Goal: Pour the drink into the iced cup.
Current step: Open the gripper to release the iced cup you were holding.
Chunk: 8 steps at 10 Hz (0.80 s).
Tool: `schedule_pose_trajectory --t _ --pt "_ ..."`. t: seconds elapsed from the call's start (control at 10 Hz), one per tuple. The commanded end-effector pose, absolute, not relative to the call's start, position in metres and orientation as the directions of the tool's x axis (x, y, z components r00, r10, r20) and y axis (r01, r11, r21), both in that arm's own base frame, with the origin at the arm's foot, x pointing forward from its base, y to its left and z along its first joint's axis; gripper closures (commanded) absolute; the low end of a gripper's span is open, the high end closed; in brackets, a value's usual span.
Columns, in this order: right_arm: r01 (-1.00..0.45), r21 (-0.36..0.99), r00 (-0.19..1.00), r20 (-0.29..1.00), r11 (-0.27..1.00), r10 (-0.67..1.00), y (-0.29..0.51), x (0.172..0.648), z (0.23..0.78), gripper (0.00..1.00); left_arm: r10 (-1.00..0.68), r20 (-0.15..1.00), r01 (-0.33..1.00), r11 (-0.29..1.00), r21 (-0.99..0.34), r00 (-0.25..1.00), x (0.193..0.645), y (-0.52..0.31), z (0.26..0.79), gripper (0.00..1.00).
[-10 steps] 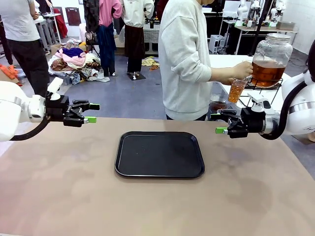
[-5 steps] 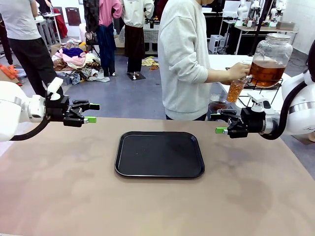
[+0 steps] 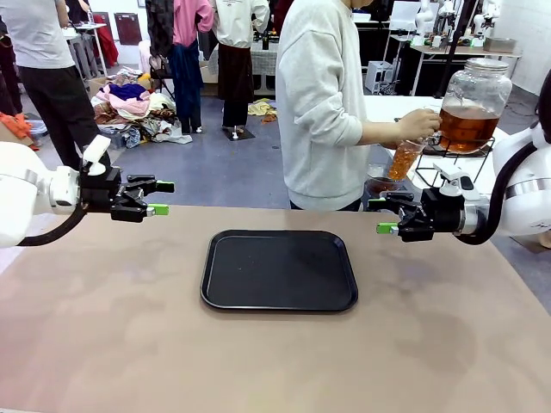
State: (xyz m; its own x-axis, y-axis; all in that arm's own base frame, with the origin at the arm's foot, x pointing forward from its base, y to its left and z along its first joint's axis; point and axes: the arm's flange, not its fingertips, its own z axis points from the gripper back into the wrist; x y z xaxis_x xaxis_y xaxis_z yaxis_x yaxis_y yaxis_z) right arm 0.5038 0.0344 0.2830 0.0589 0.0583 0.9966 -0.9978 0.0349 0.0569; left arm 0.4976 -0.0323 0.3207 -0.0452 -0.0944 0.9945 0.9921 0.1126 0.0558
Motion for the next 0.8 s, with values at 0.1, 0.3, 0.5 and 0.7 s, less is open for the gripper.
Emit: schedule_pose_trajectory --t 0.1,0.3,0.5,0.7 --pt "-0.998 0.054 0.056 0.996 0.039 0.063 0.0369 0.5062 0.2851 0.00 -0.087 0.995 0.991 0.120 0.058 -0.048 0.4976 -0.0333 0.3224 0.00" --pt "-0.998 0.054 0.056 0.996 0.039 0.063 0.0369 0.5062 0.2851 0.00 -0.087 0.995 0.991 0.120 0.058 -0.048 0.4976 -0.0333 0.3224 0.00" --pt "-0.998 0.054 0.056 0.996 0.039 0.063 0.0369 0.5062 0.2851 0.00 -0.087 0.995 0.991 0.120 0.058 -0.048 0.4976 -0.0333 0.3224 0.00" --pt "-0.998 0.054 0.056 0.996 0.039 0.063 0.0369 0.5062 0.2851 0.00 -0.087 0.995 0.991 0.120 0.058 -0.048 0.4976 -0.0333 0.3224 0.00"
